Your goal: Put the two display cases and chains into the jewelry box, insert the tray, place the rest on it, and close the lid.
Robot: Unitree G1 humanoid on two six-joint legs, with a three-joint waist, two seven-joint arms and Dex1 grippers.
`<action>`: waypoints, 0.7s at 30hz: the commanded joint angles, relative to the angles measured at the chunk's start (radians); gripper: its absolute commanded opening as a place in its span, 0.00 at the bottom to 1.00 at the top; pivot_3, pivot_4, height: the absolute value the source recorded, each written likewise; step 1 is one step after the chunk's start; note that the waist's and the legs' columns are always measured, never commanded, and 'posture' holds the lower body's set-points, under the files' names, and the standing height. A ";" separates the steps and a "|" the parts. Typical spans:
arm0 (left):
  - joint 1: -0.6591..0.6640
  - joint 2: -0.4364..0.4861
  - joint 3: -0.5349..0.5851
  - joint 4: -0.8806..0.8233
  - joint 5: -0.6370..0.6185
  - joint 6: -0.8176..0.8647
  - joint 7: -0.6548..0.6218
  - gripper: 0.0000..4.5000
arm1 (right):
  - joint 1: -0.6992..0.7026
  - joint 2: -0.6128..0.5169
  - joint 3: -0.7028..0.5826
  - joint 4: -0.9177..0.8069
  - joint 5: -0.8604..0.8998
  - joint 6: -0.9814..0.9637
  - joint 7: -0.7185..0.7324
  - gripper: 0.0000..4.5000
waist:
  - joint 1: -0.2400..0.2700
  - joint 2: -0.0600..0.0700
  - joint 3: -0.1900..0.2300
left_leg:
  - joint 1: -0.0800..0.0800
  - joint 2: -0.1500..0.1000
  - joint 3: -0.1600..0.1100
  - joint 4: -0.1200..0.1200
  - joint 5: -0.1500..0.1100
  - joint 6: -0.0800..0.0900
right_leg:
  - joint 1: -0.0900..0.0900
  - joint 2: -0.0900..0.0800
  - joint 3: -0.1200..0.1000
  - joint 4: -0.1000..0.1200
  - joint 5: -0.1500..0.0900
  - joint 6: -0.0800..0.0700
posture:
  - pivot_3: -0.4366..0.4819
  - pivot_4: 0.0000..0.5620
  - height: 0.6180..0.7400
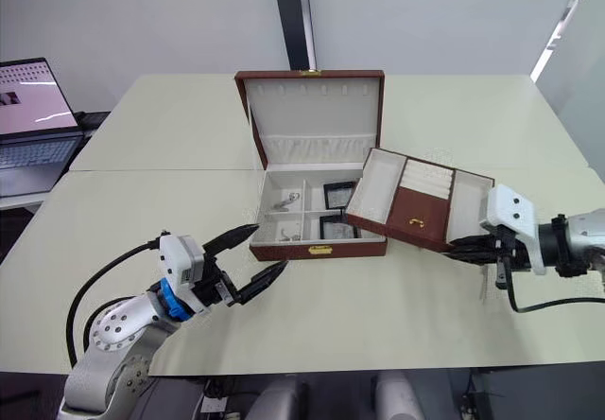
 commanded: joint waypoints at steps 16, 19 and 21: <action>0.313 -0.110 0.068 -0.269 0.055 -0.024 0.246 1.00 | -0.473 0.299 0.433 0.229 -0.201 -0.100 0.004 0.01 | 0.003 -0.002 0.001 | -0.001 0.000 -0.001 0.000 0.000 0.000 | -0.001 0.000 -0.001 -0.001 0.000 0.000 | 0.48 0.27 1.00; 0.348 -0.133 0.061 -0.287 0.073 -0.037 0.267 1.00 | -0.506 0.336 0.465 0.251 -0.223 -0.108 0.015 0.01 | 0.003 -0.002 0.001 | -0.001 0.000 -0.001 0.000 0.000 0.000 | -0.001 0.000 -0.001 -0.001 0.000 0.000 | 0.48 0.27 1.00; 0.359 -0.142 0.058 -0.297 0.080 -0.040 0.276 1.00 | -0.522 0.356 0.479 0.266 -0.238 -0.111 0.014 0.01 | 0.004 -0.002 0.001 | -0.001 0.000 -0.001 -0.001 0.000 0.000 | -0.001 0.000 -0.001 -0.001 0.000 0.000 | 0.48 0.27 1.00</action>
